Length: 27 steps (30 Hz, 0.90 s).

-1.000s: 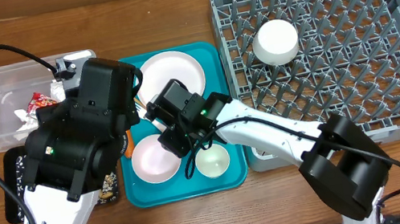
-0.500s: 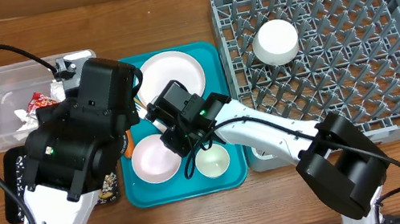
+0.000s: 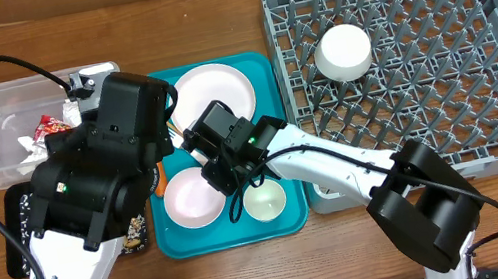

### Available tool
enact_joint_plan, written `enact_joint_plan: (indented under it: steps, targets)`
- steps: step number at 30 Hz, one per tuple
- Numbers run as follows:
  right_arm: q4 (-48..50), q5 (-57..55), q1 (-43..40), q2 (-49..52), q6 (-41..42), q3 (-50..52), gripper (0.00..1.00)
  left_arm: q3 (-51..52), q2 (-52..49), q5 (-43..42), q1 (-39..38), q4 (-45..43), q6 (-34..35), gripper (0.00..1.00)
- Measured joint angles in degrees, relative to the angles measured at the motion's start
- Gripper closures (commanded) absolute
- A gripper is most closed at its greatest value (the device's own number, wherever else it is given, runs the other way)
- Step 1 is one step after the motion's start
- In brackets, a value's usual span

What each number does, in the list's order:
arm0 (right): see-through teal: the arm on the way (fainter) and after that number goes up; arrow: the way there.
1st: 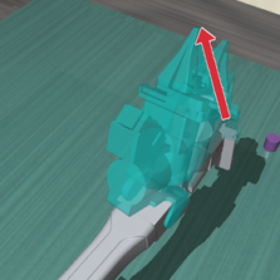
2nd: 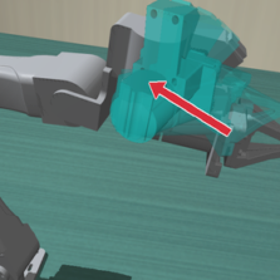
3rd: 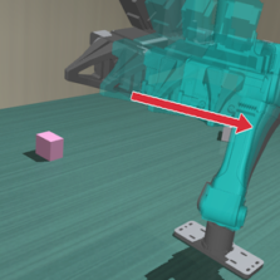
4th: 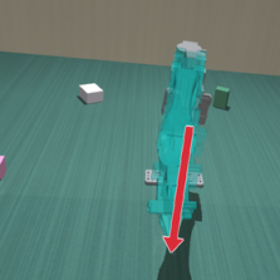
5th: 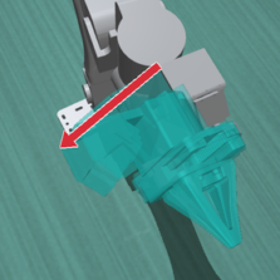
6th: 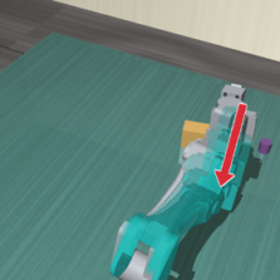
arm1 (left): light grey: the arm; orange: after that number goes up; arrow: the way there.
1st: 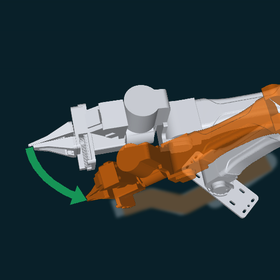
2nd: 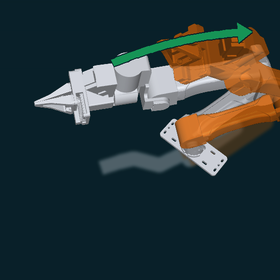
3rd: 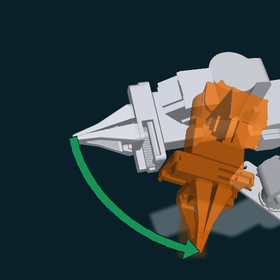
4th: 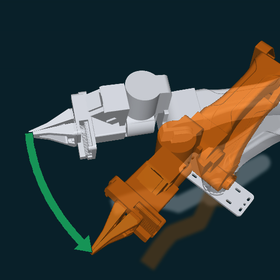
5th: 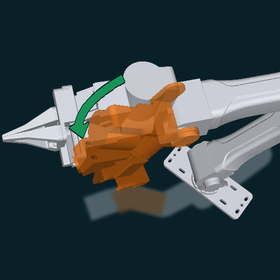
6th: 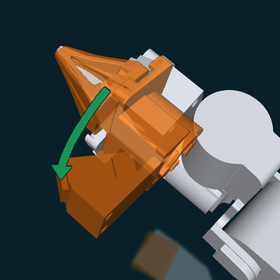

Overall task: Sort waste into correct bins and load items into the dishwasher
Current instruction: 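Lower the right gripper onto the pink bowl rim and grasp it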

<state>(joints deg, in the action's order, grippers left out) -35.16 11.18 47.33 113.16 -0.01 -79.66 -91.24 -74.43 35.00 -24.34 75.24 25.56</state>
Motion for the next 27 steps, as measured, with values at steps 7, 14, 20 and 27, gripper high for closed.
enact_joint_plan:
  steps: [7, 14, 20, 27]
  targets:
    - [0.02, -0.02, 0.0, 0.0, 0.15, 0.0, 0.64, 0.0, 0.0, 0.0, 0.0, 0.0, 0.0, 0.0]
    - [0.0, -0.09, 0.0, 0.0, 0.02, 0.0, 0.66, 0.0, 0.0, 0.0, 0.0, 0.0, 0.02, 0.0]
    - [-0.07, -0.07, 0.0, 0.0, 0.0, 0.0, 0.66, 0.0, 0.0, 0.0, 0.0, 0.0, 0.0, 0.0]
    - [-0.42, -0.04, 0.0, 0.09, 0.02, 0.0, 0.68, 0.0, 0.0, 0.0, 0.0, 0.0, 0.0, 0.0]
